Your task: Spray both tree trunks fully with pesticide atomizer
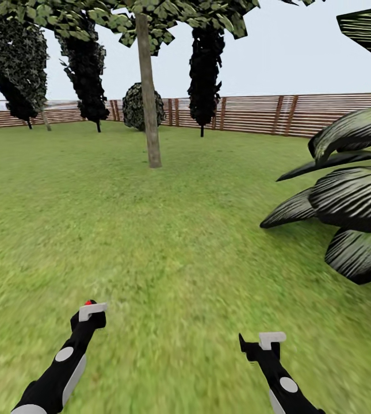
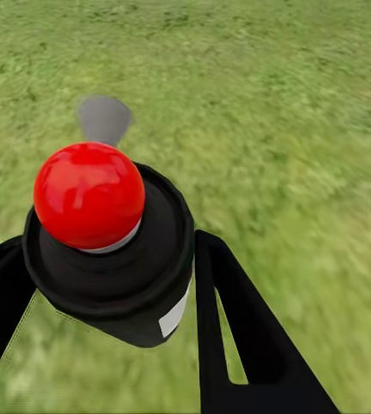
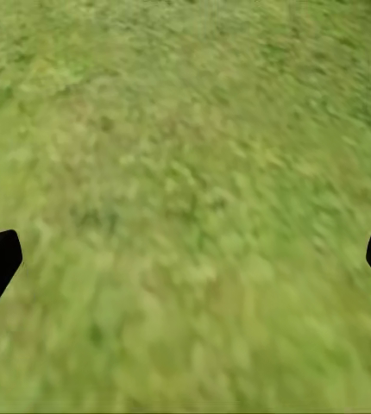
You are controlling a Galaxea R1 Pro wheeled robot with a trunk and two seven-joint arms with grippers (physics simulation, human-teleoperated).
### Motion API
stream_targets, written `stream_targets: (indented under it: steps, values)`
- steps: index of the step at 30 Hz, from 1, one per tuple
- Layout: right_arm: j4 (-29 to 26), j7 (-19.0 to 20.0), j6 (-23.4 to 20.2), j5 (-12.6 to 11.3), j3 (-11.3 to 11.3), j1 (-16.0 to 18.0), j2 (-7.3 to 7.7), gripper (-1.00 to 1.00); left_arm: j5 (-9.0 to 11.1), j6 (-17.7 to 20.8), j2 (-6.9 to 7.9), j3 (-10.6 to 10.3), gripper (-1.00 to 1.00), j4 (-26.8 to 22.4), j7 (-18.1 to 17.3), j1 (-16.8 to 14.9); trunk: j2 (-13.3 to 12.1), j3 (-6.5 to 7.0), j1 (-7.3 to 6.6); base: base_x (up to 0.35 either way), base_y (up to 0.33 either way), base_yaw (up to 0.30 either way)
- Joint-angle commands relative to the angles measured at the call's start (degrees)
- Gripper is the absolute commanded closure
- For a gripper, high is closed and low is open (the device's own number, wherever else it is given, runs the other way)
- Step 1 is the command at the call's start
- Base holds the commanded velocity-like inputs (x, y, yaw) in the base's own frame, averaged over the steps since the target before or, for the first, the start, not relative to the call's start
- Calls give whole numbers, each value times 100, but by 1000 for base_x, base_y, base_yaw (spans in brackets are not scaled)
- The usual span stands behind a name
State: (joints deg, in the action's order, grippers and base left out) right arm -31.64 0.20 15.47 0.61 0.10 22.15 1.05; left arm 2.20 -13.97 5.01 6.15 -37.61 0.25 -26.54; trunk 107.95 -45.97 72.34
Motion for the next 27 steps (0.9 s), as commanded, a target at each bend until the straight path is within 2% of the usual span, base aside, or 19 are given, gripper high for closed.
stream_targets:
  steps: [1,13,27]
  values:
    - [0,-1,0,0,0,0,0,-100,-1,0,0,0,100,-1,1,0,0,6,0,309,100,81]
    - [0,-1,0,0,5,0,0,-100,-1,0,0,-2,100,-9,1,0,0,101,0,309,100,89]
    - [0,0,0,0,8,0,0,-100,-1,0,0,-3,100,-9,1,0,0,210,0,308,100,158]
